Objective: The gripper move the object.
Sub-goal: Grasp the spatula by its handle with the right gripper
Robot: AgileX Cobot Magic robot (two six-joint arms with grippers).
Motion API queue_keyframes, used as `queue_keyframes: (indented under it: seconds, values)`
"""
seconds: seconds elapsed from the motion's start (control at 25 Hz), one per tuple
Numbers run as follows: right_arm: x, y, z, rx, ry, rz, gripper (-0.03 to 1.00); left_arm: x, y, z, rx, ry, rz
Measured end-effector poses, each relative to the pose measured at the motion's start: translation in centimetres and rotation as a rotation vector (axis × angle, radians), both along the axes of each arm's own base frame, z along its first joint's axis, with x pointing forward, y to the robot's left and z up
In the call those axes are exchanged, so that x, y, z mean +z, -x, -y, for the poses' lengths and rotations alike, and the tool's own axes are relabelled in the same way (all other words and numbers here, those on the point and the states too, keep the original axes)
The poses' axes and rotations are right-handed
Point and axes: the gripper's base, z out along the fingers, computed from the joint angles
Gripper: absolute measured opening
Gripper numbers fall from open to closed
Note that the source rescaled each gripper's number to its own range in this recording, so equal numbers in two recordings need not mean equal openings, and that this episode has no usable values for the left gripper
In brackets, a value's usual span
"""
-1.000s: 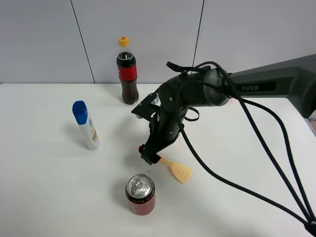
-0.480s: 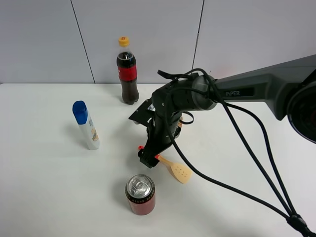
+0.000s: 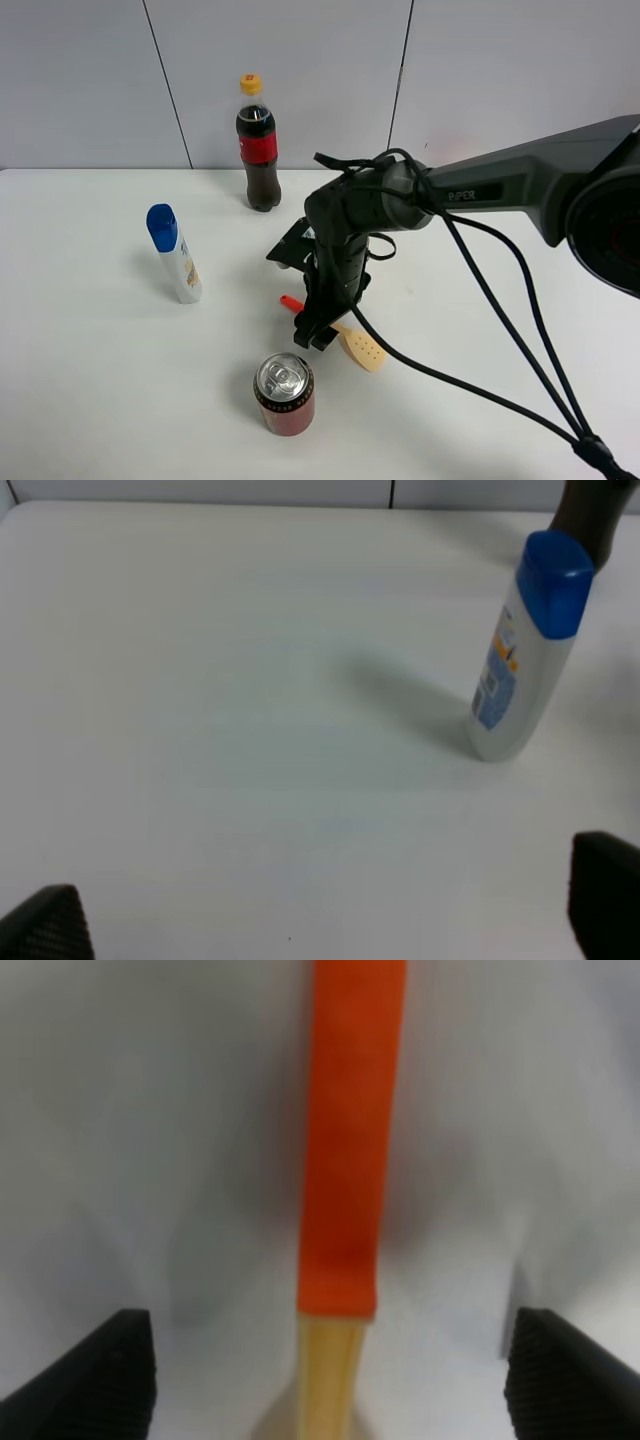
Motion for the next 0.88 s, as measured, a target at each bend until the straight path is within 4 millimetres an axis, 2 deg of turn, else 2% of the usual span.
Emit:
queue_keyframes:
  seconds: [0.16,0.48,0.56,0.84,0.88]
  values:
    - [0.0,0.5,-0.53,0.079,0.032,0.032,0.65,0.0,0.0,0.0,0.0,0.0,0.0]
    - [0.0,0.88,-0.94,0.097,0.032,0.037,0.63,0.0,0.0,0.0,0.0,-0.001,0.0]
    - [0.0,0.88,-0.94,0.097,0.032,0.037,0.55,0.0,0.0,0.0,0.0,-0.001,0.0]
    - [0.0,0.88,-0.95,0.097,0.032,0.037,0.02,0.0,0.0,0.0,0.0,-0.001,0.0]
    - [0.0,0.88,-0.95,0.096,0.032,0.036,0.0,0.0,0.0,0.0,0.0,-0.001,0.0]
